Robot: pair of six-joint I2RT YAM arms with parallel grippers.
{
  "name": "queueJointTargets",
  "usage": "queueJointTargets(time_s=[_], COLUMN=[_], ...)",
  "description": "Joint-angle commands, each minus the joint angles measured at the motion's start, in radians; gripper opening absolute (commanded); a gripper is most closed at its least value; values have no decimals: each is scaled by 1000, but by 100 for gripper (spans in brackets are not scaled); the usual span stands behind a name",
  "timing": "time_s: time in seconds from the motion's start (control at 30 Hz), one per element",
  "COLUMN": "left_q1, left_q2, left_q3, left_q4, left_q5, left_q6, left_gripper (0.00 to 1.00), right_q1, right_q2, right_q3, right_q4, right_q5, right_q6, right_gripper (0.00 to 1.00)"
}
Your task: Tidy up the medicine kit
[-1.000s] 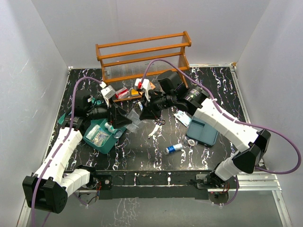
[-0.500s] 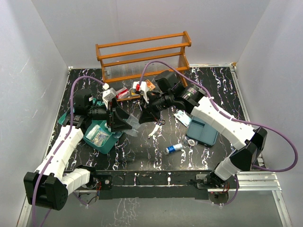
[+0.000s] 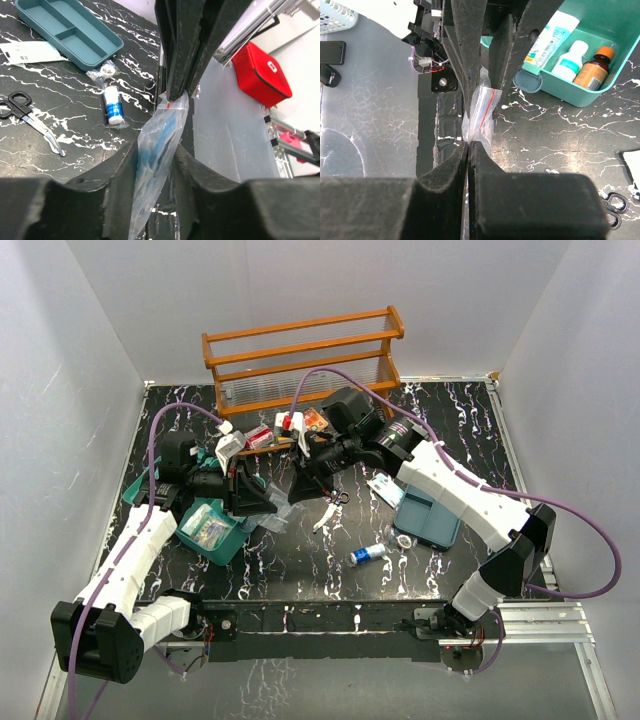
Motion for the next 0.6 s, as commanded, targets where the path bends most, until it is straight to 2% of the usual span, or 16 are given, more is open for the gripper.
queueJointTargets(time_s=[0.0, 0.1, 0.13, 0.23, 0.3, 0.43, 0.5, 0.57], left_q1=[0, 0, 0, 1, 0, 1, 1, 1], left_q2=[-31, -43, -48, -63, -83, -161, -219, -248], left_q3=[-4, 0, -1, -17, -39, -102, -126, -115], left_q4=[-46, -39, -24, 32, 51, 114, 127, 89], left_q5=[35, 4, -13, -98, -189, -421, -614, -759], left_q6=[50, 28, 1, -97, -169, -330, -424, -486], left_gripper=[17, 8, 6, 2, 3, 4, 0, 0], right_q1=[-4, -4, -4, -5, -7, -14, -18, -19], right_q2=[-2, 0, 0, -6, -13, -31, -33, -31], right_q3=[51, 52, 52, 54, 59, 58, 52, 38], right_q4=[55, 61, 60, 52, 44, 53, 70, 93], right_q5=[-23, 22, 44, 130, 195, 283, 323, 351], right_q6=[11, 41, 51, 80, 96, 127, 153, 184], right_gripper=[0, 0, 3, 39, 54, 64, 66, 66])
